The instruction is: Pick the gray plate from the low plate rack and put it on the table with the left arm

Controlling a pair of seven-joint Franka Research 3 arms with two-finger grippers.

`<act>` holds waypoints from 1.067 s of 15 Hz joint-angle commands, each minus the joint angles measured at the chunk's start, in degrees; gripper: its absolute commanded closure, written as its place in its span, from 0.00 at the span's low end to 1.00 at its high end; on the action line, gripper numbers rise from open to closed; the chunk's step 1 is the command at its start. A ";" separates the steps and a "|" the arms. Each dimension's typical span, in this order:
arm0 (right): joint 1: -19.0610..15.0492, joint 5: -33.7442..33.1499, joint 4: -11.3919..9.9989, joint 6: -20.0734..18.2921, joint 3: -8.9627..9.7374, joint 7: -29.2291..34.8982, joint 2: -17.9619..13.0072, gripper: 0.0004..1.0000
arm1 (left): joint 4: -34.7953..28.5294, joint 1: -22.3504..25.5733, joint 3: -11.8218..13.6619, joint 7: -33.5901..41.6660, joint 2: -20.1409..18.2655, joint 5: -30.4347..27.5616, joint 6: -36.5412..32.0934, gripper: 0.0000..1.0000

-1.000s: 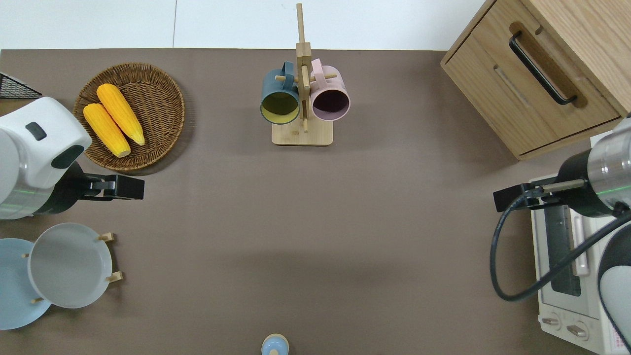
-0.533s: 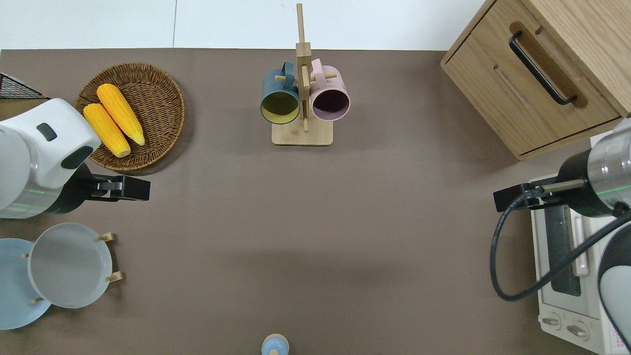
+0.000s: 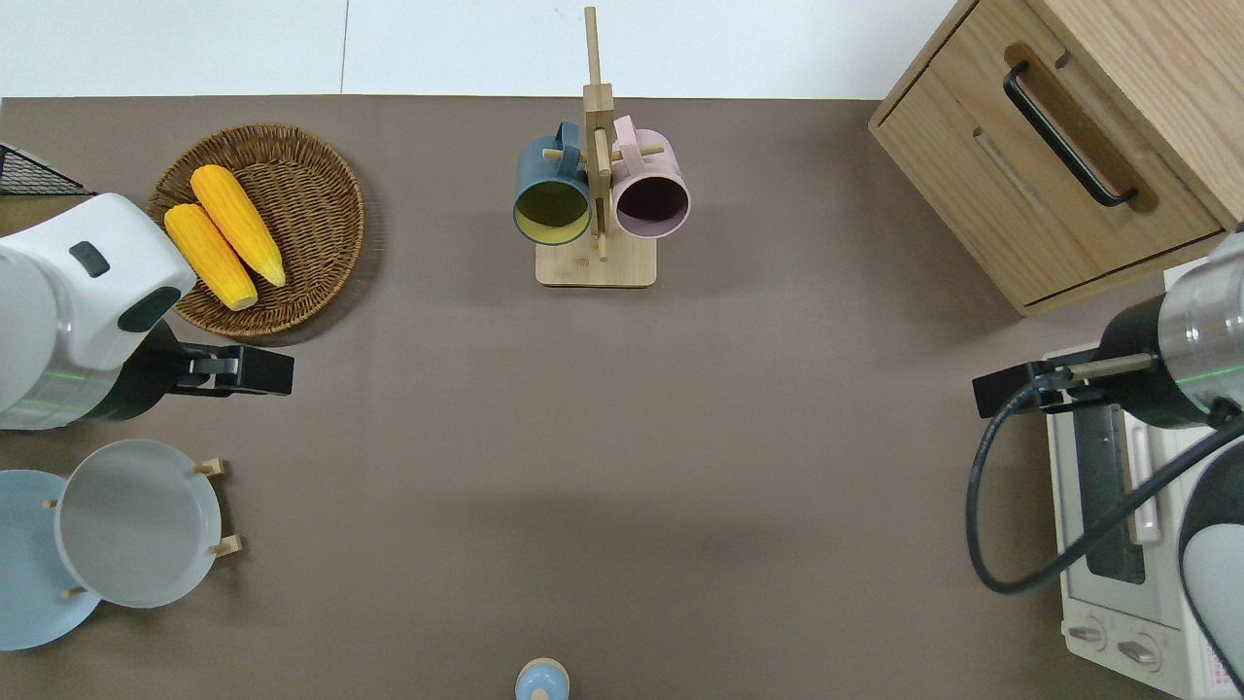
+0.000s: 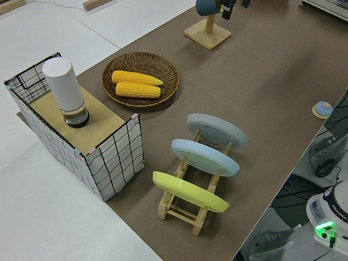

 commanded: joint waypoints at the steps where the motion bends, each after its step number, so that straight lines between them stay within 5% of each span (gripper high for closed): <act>1: -0.56 0.59 0.35 -0.75 0.32 -0.08 -0.14 0.01 | -0.36 -0.24 2.51 3.07 -0.67 1.12 -0.27 0.01; 13: -0.56 0.59 0.35 -0.75 0.32 -0.08 -0.14 0.01 | -0.45 -0.06 15.86 20.02 -0.76 1.21 -0.36 0.00; 16: -0.56 0.59 0.35 -0.75 0.32 0.01 -0.14 0.01 | -2.46 -0.15 17.11 20.83 -1.02 4.80 -0.18 0.01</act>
